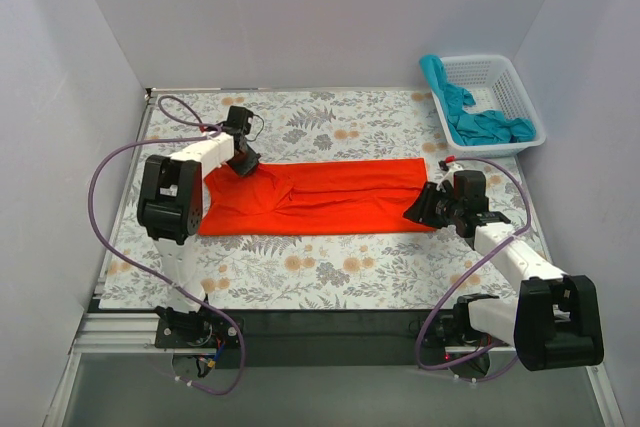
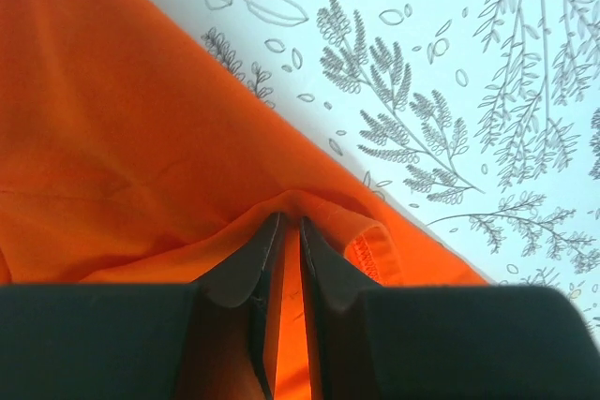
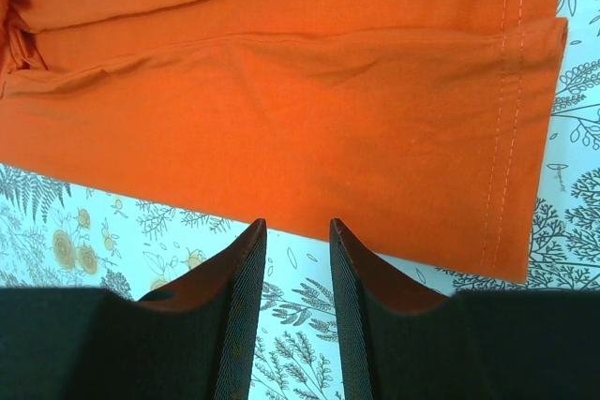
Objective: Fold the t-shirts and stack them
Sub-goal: Fold the tshirt
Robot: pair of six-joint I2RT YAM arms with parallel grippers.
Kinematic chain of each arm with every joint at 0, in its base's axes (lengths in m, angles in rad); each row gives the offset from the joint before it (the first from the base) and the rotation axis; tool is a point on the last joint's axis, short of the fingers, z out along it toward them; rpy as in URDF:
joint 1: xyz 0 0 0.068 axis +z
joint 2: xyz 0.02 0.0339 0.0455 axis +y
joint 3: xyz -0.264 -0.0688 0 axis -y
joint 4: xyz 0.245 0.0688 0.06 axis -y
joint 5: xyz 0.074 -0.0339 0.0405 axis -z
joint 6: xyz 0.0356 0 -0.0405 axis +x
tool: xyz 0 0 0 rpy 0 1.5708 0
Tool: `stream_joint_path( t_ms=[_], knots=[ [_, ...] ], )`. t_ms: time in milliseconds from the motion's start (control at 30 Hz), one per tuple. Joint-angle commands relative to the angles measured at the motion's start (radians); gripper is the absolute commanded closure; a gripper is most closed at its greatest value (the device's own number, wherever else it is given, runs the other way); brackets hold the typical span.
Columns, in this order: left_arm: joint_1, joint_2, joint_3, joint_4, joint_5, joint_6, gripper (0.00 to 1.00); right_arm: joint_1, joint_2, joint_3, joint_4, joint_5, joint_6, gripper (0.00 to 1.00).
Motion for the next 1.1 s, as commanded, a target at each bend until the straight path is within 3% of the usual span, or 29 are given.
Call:
stream_joint_path(
  t_ms=[0,233,367,600,800,1067],
  knots=[
    [0.0,0.022,0.057,-0.011,-0.009,0.01,0.89,0.005,0.015,0.008,0.001,-0.001,-0.017,0.6],
    [0.0,0.085,0.146,-0.011,-0.002,0.022,0.85,0.005,0.048,0.012,0.006,-0.021,-0.045,0.6],
    [0.0,0.016,0.128,-0.026,-0.033,0.013,0.75,0.005,0.071,0.031,0.004,-0.036,-0.077,0.6],
    [0.0,-0.358,-0.129,-0.046,-0.228,-0.004,0.59,0.091,0.135,0.106,-0.034,0.015,-0.141,0.6],
    [0.007,-0.599,-0.408,-0.055,-0.253,-0.016,0.59,0.171,0.195,0.169,-0.051,0.138,-0.179,0.6],
    [0.069,-0.535,-0.578,0.013,-0.181,-0.022,0.66,0.215,0.299,0.187,-0.079,0.229,-0.215,0.6]
  ],
)
